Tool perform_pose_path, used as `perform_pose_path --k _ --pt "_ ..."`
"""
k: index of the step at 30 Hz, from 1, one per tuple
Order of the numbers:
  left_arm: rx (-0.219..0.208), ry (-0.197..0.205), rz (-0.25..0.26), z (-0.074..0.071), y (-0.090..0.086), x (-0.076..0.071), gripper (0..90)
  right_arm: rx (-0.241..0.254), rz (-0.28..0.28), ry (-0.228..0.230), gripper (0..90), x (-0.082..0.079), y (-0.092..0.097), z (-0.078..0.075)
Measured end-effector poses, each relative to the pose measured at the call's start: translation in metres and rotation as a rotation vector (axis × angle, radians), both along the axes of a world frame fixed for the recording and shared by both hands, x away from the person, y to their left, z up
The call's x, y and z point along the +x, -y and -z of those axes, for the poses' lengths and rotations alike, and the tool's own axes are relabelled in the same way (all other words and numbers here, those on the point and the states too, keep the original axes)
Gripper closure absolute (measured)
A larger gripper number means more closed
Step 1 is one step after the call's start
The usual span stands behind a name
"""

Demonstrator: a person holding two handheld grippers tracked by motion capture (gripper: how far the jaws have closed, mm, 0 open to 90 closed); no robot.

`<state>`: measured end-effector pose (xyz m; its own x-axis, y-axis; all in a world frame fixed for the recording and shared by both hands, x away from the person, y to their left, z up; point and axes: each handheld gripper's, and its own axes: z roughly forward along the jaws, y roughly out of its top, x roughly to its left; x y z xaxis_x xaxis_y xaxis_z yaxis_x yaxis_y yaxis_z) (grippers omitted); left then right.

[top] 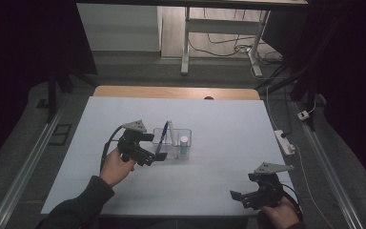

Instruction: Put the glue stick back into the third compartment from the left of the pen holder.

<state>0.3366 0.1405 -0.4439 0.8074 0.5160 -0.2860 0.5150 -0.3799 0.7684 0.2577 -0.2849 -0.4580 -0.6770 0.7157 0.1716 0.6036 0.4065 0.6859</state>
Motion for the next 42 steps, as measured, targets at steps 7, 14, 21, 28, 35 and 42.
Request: perform_pose_path --k 7,14,21,28,35,42 --pt "-0.005 -0.009 -0.018 0.003 -0.015 -0.015 0.0 0.008 -0.002 -0.002 0.0 0.0 0.001 0.0" --pt "0.005 -0.01 -0.041 0.008 -0.031 -0.034 0.0 0.007 -0.003 -0.004 0.0 0.0 0.0 0.0" --pt "0.016 -0.015 -0.081 0.011 -0.049 -0.05 0.0 0.007 -0.004 -0.005 0.0 0.0 0.0 0.0" --pt "0.009 -0.027 -0.123 0.014 -0.071 -0.068 0.0 0.0 -0.006 -0.003 0.0 0.0 0.0 0.0" --pt "0.011 -0.039 -0.171 0.018 -0.093 -0.088 0.0 0.0 -0.003 -0.003 0.0 0.0 0.0 0.0" --pt "0.004 -0.06 -0.232 0.025 -0.117 -0.107 0.0 -0.004 -0.008 -0.002 0.0 0.0 -0.001 0.0"
